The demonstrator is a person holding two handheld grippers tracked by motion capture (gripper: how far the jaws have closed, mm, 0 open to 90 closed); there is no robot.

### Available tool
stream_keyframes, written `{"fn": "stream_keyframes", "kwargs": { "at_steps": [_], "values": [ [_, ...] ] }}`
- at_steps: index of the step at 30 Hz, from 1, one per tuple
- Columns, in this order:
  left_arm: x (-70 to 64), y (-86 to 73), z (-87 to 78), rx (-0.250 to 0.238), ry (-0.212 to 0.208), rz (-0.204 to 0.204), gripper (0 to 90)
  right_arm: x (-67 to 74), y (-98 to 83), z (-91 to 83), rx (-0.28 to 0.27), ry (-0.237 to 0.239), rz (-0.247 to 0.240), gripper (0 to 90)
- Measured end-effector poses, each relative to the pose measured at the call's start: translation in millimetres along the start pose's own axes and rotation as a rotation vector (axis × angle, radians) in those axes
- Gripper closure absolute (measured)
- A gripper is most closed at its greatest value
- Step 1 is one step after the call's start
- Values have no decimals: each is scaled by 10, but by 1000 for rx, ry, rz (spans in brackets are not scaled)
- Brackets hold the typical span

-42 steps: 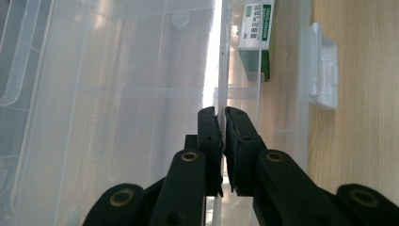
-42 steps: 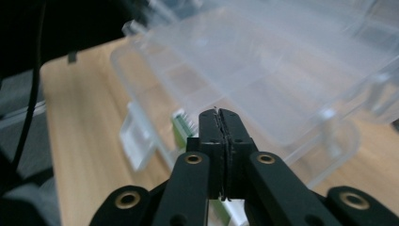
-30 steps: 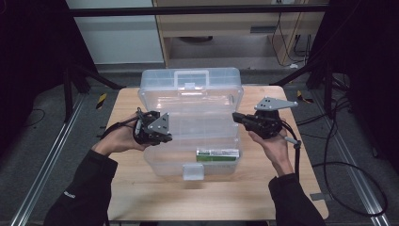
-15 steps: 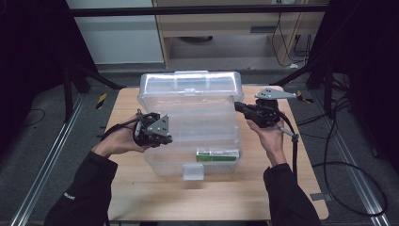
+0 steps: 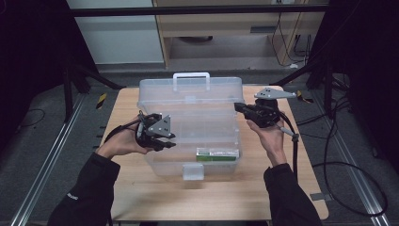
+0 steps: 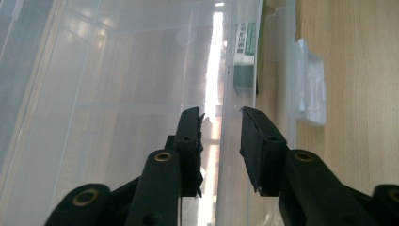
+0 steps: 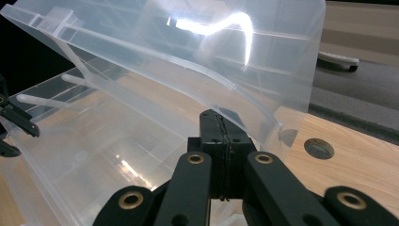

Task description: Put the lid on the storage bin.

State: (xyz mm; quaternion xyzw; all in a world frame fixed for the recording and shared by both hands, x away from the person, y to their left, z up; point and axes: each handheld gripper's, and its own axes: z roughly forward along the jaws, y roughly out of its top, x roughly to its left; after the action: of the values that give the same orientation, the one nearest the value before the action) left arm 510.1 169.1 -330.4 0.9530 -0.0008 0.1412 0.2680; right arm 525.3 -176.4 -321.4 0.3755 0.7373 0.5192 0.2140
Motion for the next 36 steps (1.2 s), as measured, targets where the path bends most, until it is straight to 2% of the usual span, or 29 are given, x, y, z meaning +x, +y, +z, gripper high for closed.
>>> {"fn": "stream_keyframes", "kwargs": {
  "at_steps": [4, 8, 12, 16, 21, 23, 25, 28, 30, 36],
  "values": [
    [-7, -1, 27, -43, 6, -5, 577, 0, 0, -1, 2, 4, 1, 900],
    [-6, -11, 38, -98, 4, -31, 483, 1, 0, -3, 2, 5, -2, 900],
    [-18, -29, 55, -181, -13, -64, 420, 0, 1, -5, 6, 9, -3, 897],
    [-39, -34, 73, -213, -3, -69, 386, 4, 3, -8, 2, 12, -1, 895],
    [-70, -68, 62, -318, 39, -140, 334, 7, 1, -15, 6, 13, -7, 890],
    [-86, -97, 36, -370, 67, -189, 333, 12, 1, -21, 6, 15, -7, 890],
    [-106, -128, 0, -402, 98, -221, 335, 16, -1, -25, 5, 16, -7, 891],
    [-132, -189, -54, -433, 138, -265, 344, 20, -5, -33, 7, 15, -7, 889],
    [-146, -243, -90, -454, 167, -310, 353, 23, -8, -42, 9, 16, -8, 892],
    [-201, -373, -164, -499, 251, -415, 422, 22, -19, -56, 12, 16, -6, 899]
  ]
}}
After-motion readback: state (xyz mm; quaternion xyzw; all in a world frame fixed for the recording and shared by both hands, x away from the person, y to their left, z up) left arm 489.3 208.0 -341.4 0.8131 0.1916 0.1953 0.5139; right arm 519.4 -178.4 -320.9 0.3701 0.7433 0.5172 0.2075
